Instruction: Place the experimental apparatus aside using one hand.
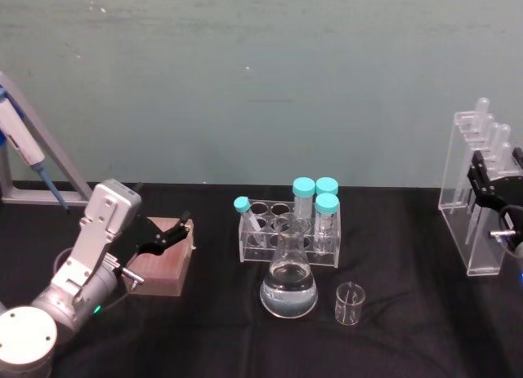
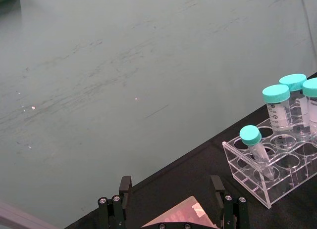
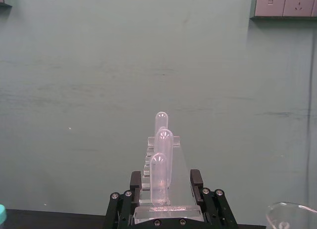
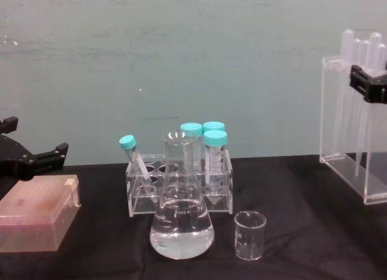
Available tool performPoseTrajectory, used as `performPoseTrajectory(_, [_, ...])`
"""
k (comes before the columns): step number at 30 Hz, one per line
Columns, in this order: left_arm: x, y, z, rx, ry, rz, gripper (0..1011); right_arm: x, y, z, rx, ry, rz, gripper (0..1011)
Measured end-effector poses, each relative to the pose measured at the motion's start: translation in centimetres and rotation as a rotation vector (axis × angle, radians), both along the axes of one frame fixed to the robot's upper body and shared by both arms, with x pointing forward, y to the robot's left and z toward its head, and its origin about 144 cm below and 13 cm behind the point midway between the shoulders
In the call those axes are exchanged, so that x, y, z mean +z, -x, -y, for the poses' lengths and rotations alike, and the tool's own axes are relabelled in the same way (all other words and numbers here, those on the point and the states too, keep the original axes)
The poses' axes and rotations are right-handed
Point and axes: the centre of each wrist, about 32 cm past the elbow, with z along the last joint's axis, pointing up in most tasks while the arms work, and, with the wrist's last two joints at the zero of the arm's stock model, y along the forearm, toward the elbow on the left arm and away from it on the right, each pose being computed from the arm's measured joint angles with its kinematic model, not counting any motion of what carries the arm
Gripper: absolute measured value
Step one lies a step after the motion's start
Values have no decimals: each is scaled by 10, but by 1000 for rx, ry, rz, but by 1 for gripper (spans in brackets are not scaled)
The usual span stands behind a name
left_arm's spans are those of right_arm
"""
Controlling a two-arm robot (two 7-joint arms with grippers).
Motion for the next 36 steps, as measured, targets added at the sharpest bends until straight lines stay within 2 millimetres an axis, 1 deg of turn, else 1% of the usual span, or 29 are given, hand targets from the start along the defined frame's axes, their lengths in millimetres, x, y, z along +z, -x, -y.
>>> performPoseTrajectory(19, [0, 0, 0, 0, 0, 0, 1000, -1, 5, 32, -17, 6, 0, 599])
performPoseTrajectory(36, [0, 0, 0, 0, 0, 0, 1000, -4, 3, 53, -29, 12, -1, 599])
